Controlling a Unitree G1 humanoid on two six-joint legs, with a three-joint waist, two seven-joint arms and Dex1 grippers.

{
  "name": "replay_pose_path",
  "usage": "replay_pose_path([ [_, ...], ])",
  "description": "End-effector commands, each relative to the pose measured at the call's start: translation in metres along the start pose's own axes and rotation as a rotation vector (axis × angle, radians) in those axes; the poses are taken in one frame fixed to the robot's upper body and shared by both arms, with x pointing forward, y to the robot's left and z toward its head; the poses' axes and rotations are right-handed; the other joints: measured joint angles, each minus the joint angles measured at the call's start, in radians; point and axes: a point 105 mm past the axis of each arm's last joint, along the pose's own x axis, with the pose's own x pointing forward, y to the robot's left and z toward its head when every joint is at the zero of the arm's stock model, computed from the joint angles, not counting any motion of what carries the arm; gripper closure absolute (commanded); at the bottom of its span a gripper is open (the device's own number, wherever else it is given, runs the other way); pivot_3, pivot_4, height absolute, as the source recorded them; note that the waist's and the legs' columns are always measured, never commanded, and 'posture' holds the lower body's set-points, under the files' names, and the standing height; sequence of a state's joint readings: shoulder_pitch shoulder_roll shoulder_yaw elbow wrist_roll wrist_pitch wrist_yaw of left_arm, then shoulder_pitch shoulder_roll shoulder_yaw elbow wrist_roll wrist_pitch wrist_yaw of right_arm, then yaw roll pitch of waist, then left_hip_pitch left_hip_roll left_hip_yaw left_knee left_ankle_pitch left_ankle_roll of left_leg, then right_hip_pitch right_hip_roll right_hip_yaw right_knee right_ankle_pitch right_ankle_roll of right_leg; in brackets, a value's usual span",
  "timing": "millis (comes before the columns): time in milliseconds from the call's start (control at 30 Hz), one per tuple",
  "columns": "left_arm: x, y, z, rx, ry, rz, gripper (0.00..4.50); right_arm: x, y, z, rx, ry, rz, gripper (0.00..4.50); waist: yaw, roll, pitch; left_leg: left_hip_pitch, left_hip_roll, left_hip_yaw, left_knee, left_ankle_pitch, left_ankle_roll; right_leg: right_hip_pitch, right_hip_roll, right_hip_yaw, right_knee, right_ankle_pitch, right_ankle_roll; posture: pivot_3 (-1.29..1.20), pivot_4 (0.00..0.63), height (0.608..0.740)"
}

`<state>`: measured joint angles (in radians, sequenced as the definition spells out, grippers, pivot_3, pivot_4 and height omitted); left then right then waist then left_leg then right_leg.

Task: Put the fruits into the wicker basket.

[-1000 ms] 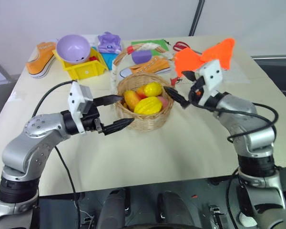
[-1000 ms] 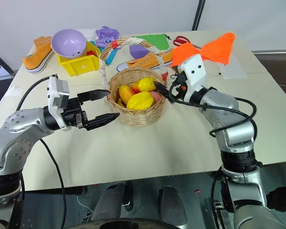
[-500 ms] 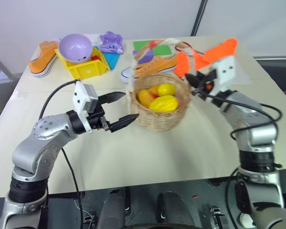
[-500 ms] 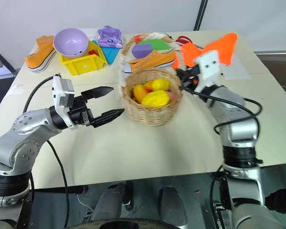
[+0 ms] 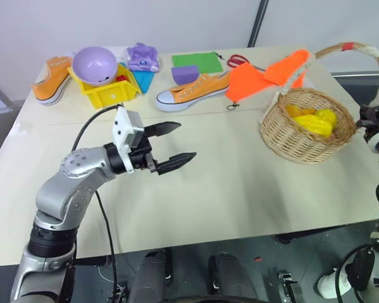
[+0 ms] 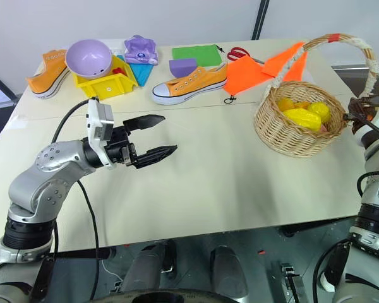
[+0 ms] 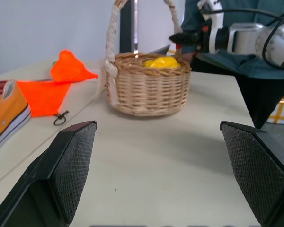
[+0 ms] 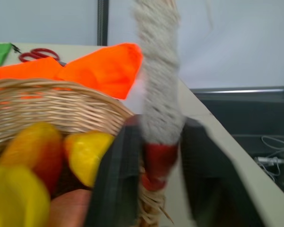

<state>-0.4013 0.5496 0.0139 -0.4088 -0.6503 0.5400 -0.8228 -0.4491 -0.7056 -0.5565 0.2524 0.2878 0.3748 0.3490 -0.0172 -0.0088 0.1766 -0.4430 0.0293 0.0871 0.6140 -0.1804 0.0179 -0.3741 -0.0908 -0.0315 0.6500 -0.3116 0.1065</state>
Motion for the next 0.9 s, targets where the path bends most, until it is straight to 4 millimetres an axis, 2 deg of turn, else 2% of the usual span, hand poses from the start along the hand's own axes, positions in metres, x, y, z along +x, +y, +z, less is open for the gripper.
replay_pose_path([
  [33,-0.003,0.002,0.006,0.042,-0.007,0.011,0.00,-0.007,-0.007,0.027,-0.023,-0.099,-0.016,1.28,0.003,0.000,0.000,0.000,0.000,0.000,0.000,0.000,0.000,0.000,0.000,0.000,0.000,0.000,0.000,0.00,0.150,0.740],
  [100,-0.007,0.005,0.004,0.045,0.004,0.027,0.00,-0.014,-0.007,0.028,-0.042,-0.105,-0.019,0.25,0.006,0.000,0.000,0.000,0.000,0.000,0.000,0.000,0.000,0.000,0.000,0.000,0.000,0.000,0.000,0.00,0.150,0.740],
  [133,-0.013,0.010,0.001,0.043,0.017,0.055,0.00,-0.025,-0.006,0.021,-0.056,-0.093,-0.002,0.08,0.009,0.000,0.000,0.000,0.000,0.000,0.000,0.000,0.000,0.000,0.000,0.000,0.000,0.000,0.000,0.00,0.150,0.740],
  [233,-0.032,0.024,-0.009,0.037,0.072,0.146,0.00,-0.060,-0.005,-0.001,-0.105,-0.048,0.052,0.08,0.025,0.000,0.000,-0.001,0.000,-0.002,-0.001,0.000,0.000,0.001,0.000,0.000,-0.002,0.000,0.000,0.00,0.150,0.740],
  [367,-0.058,0.038,-0.021,0.014,0.108,0.267,0.00,-0.090,0.017,-0.010,-0.111,-0.040,0.223,0.08,0.023,0.002,-0.001,0.000,0.000,-0.001,0.000,0.000,0.000,0.001,-0.001,0.000,-0.002,0.000,0.000,0.00,0.150,0.740],
  [467,-0.082,0.051,-0.037,0.003,0.154,0.390,0.00,-0.107,0.052,-0.016,-0.091,-0.014,0.420,0.08,0.008,0.002,-0.001,0.001,0.001,-0.001,0.000,-0.001,-0.001,0.002,-0.004,0.001,-0.003,-0.002,-0.005,0.00,0.150,0.740],
  [533,-0.100,0.059,-0.050,-0.008,0.177,0.482,0.00,-0.117,0.090,-0.023,-0.080,0.010,0.597,0.08,-0.001,0.002,-0.001,0.001,0.001,-0.001,-0.001,-0.001,-0.001,0.002,-0.004,0.002,-0.002,-0.002,-0.005,0.00,0.150,0.740],
  [600,-0.114,0.063,-0.065,-0.021,0.211,0.555,0.00,-0.118,0.118,-0.027,-0.044,0.008,0.699,0.08,-0.004,0.002,-0.002,0.001,0.002,-0.001,-0.001,-0.001,-0.001,0.001,-0.003,0.002,-0.002,-0.001,-0.005,0.00,0.150,0.740],
  [733,-0.127,0.057,-0.084,-0.045,0.243,0.612,0.00,-0.110,0.157,-0.036,-0.016,0.003,0.797,0.08,0.002,0.002,-0.002,0.000,0.002,-0.001,-0.001,-0.002,-0.003,-0.001,-0.005,0.002,-0.003,-0.002,-0.006,0.00,0.150,0.740],
  [900,-0.134,0.049,-0.091,-0.058,0.248,0.647,0.00,-0.102,0.182,-0.046,-0.005,0.015,0.864,0.08,0.010,0.001,-0.002,-0.002,0.001,-0.001,-0.003,-0.003,-0.004,-0.005,-0.009,0.001,-0.006,-0.002,-0.007,0.00,0.150,0.740],
])
